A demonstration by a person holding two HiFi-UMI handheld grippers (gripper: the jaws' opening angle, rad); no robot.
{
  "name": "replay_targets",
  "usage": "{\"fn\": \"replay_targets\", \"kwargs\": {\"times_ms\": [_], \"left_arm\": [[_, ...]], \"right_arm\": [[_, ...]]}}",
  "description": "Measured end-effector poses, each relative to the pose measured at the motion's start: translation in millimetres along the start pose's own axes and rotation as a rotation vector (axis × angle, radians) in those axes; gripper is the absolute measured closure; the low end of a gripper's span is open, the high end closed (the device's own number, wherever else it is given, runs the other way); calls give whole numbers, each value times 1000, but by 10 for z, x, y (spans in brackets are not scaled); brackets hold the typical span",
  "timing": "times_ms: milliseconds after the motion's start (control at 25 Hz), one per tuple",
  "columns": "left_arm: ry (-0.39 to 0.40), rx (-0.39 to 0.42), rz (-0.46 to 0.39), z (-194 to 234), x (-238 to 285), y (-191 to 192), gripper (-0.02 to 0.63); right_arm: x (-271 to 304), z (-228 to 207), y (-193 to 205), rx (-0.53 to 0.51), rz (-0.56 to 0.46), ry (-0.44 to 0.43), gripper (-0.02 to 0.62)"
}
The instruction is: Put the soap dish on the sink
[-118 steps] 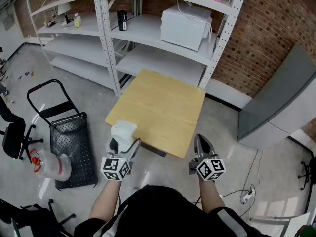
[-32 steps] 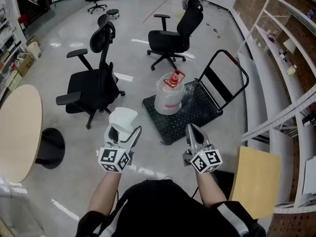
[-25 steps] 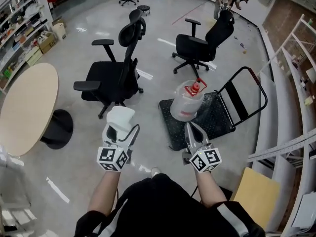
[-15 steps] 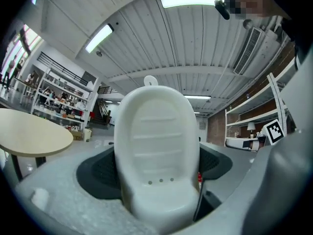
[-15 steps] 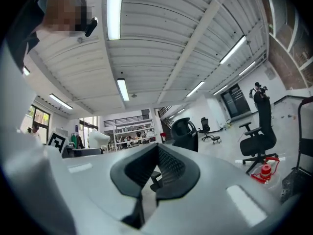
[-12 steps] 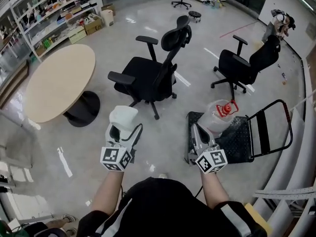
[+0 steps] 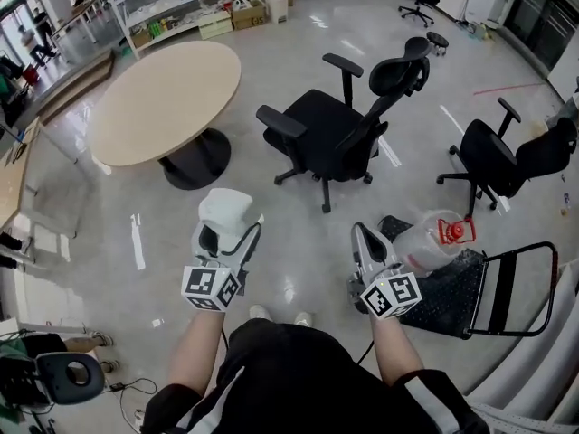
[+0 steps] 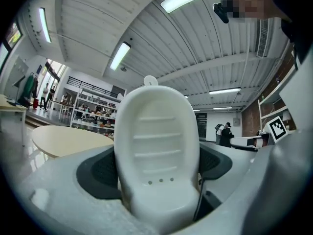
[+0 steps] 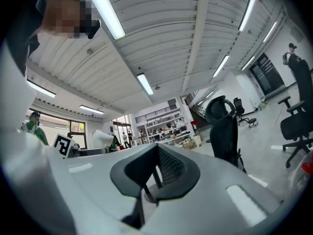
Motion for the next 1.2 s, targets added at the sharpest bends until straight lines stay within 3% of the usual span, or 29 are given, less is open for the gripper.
{"fn": "replay_targets", "kwargs": {"times_ms": [360,800,1200], "left_arm": [[-147,-26,-14,647,-111,62,150],[-185,-38,-78,1650,297,-188,150],[-277,-56,-91,2539,146,-242,150]], "right_arm": [[791,63,121,-1,38,-116,591],[2020,321,177,-45,56,-191,591],[3058,770,491,-10,87,-298,591]]}}
Point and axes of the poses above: the fingertips, and each gripper's own axes: x forward along the fingers, z to its left, y out of its underside, the point moved 10 cm from there along -x, backward along the fingers, and after that the axes turned 14 degrees about -y, right-handed, at the moved point
